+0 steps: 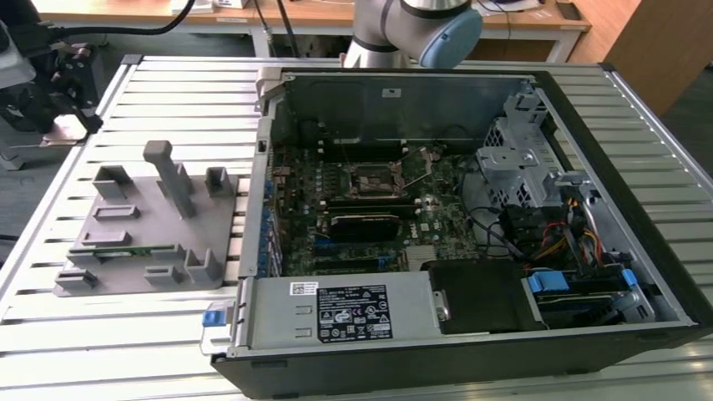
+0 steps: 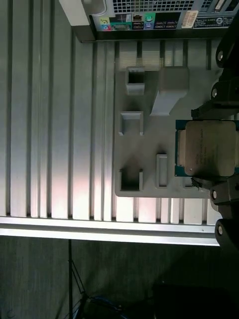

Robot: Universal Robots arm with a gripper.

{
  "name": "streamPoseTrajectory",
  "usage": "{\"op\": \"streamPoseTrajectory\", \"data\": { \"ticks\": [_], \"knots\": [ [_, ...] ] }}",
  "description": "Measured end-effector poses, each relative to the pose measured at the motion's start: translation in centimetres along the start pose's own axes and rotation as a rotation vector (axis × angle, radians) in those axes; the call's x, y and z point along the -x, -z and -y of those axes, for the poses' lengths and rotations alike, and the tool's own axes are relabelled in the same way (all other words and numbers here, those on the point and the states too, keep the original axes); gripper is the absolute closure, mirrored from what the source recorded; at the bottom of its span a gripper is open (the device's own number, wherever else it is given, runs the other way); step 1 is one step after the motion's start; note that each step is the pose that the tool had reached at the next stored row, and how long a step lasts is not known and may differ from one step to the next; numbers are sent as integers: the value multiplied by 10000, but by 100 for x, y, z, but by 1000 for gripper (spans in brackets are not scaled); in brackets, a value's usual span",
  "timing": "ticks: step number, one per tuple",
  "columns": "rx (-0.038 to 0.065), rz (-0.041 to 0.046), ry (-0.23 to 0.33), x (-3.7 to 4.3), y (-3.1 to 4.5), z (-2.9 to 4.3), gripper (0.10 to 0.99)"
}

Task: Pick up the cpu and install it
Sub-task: 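Pick up the cpu and move it towards the insertion slot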

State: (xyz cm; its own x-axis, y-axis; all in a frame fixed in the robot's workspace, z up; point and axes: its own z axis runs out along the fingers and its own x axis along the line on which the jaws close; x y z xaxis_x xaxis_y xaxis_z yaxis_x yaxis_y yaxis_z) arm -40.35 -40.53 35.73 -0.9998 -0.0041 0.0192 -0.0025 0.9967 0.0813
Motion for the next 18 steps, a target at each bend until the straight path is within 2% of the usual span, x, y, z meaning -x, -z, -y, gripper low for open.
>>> {"op": "streamPoseTrajectory", "data": {
  "ticks": [18],
  "knots": [
    [0, 1, 0, 243, 10, -3, 549]
  ]
}}
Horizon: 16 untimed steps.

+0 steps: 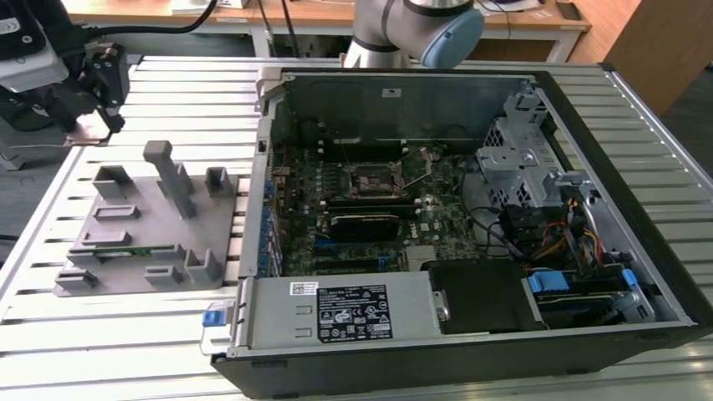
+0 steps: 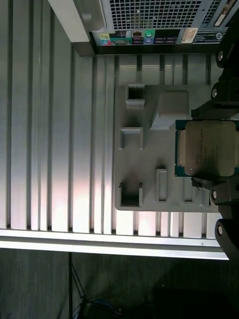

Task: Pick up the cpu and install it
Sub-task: 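Pick up the cpu and move it towards the insertion slot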

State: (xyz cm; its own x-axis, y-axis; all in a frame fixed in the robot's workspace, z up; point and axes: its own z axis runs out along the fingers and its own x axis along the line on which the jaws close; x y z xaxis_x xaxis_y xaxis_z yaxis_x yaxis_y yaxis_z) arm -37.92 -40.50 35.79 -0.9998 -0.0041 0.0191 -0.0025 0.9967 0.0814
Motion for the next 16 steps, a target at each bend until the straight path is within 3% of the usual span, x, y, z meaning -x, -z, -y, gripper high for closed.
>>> {"op": "streamPoseTrajectory", "data": {
  "ticks": [16],
  "knots": [
    [-1, -1, 0, 135, 63, -14, 549]
  ]
}}
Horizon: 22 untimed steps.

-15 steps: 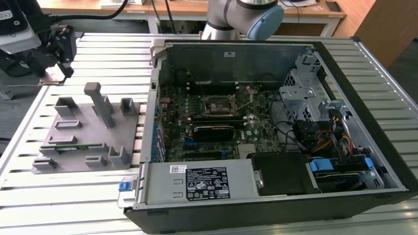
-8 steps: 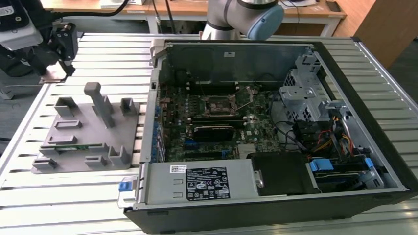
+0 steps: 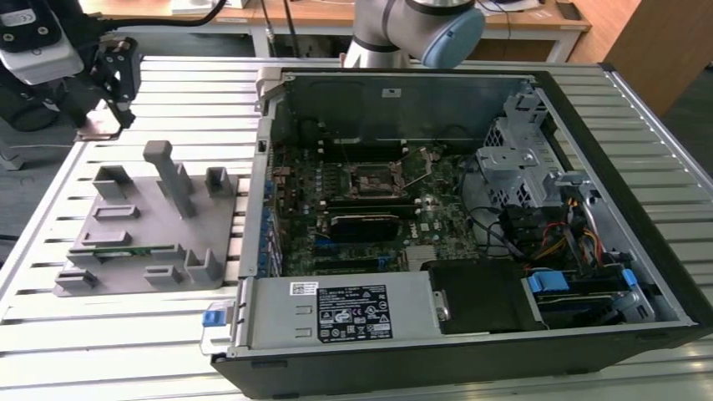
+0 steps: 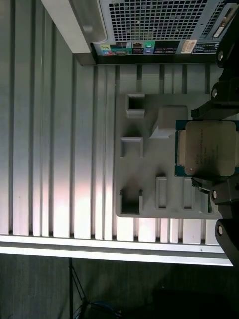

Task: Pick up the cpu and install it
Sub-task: 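Pick up the cpu and move it towards the insertion slot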

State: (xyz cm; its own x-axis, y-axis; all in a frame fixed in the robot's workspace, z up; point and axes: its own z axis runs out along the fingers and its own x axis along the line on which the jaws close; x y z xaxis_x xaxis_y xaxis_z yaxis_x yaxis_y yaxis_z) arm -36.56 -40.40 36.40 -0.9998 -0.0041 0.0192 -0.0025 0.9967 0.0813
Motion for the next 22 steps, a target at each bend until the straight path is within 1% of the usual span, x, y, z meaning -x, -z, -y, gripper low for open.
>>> {"op": "streamPoseTrajectory", "data": {
  "ticks": [12, 19, 22],
  "knots": [
    [0, 0, 0, 160, 1, -15, 549],
    [1, 0, 0, 244, 1, -37, 549],
    [1, 1, 3, 296, 1, -49, 549]
  ]
}}
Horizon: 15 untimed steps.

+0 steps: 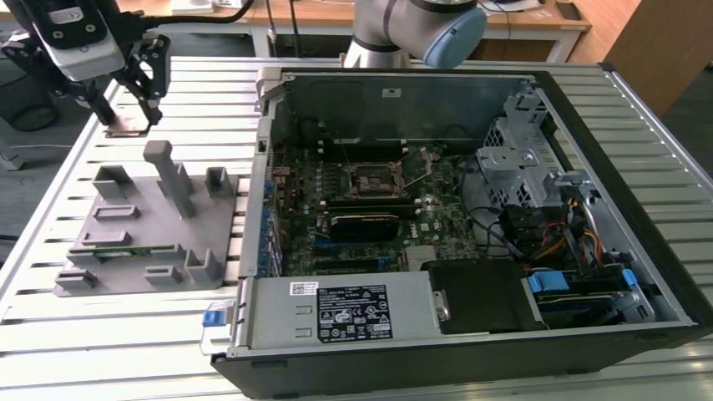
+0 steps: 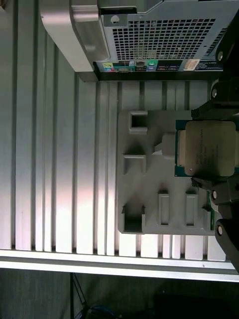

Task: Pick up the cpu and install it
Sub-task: 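Pick up the cpu and move it towards the insertion slot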

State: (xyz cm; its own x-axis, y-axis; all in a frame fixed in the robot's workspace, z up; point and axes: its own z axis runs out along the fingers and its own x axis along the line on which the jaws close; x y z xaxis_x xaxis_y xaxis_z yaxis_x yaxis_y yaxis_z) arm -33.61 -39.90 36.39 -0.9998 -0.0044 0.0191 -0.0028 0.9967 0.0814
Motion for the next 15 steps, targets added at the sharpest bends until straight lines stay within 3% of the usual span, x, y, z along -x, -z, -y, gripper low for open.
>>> {"op": "streamPoseTrajectory", "data": {
  "ticks": [15],
  "knots": [
    [-1, -4, 37, 264, 4, -10, 549]
  ]
}}
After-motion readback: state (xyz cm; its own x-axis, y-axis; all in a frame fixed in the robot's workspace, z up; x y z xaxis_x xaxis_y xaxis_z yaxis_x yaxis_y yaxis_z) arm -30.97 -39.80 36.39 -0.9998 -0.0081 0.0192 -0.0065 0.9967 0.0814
